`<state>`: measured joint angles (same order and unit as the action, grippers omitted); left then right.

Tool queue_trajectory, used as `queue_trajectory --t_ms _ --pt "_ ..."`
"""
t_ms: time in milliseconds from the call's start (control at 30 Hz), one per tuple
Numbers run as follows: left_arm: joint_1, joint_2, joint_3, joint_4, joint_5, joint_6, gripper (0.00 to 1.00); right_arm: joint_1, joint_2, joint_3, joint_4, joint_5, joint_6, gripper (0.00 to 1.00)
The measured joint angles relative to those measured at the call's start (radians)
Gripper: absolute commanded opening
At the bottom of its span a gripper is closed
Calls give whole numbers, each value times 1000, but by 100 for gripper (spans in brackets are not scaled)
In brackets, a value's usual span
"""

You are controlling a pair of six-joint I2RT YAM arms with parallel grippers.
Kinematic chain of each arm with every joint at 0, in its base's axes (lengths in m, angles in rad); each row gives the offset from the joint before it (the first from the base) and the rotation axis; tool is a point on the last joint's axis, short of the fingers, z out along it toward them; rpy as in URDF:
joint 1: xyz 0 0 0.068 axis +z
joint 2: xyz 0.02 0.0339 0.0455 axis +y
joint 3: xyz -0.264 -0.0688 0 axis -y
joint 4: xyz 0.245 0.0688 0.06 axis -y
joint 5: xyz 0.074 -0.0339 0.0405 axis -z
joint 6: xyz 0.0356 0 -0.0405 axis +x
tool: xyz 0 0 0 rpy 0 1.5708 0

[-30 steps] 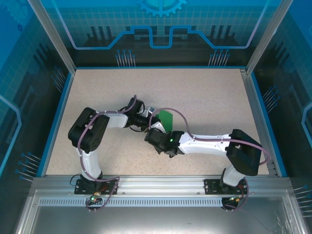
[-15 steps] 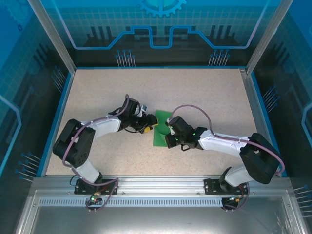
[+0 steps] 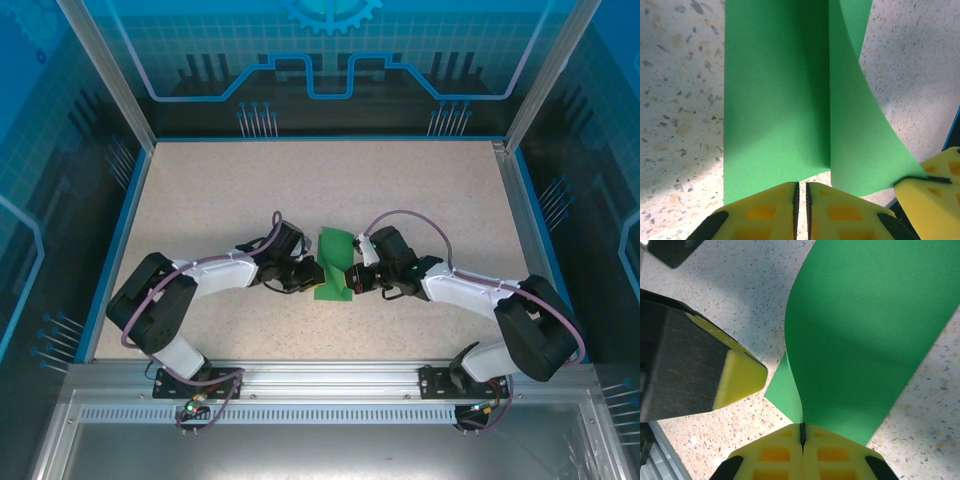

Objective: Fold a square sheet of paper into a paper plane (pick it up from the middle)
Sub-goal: Fold the triangle a second time at the center of the table.

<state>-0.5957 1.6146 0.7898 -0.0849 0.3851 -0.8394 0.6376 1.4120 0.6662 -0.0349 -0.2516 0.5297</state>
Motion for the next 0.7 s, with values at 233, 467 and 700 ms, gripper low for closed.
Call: queue_trajectory --t_ms 233,467,700 --pt "-44 81 27 -40 -40 0 8 -2 0 -1 -1 -12 0 1" --pt "-45 91 28 -61 -82 0 7 -6 1 -1 -2 -12 0 1" --pt "-47 91 60 -121 -146 13 7 -6 23 0 -1 -24 0 1"
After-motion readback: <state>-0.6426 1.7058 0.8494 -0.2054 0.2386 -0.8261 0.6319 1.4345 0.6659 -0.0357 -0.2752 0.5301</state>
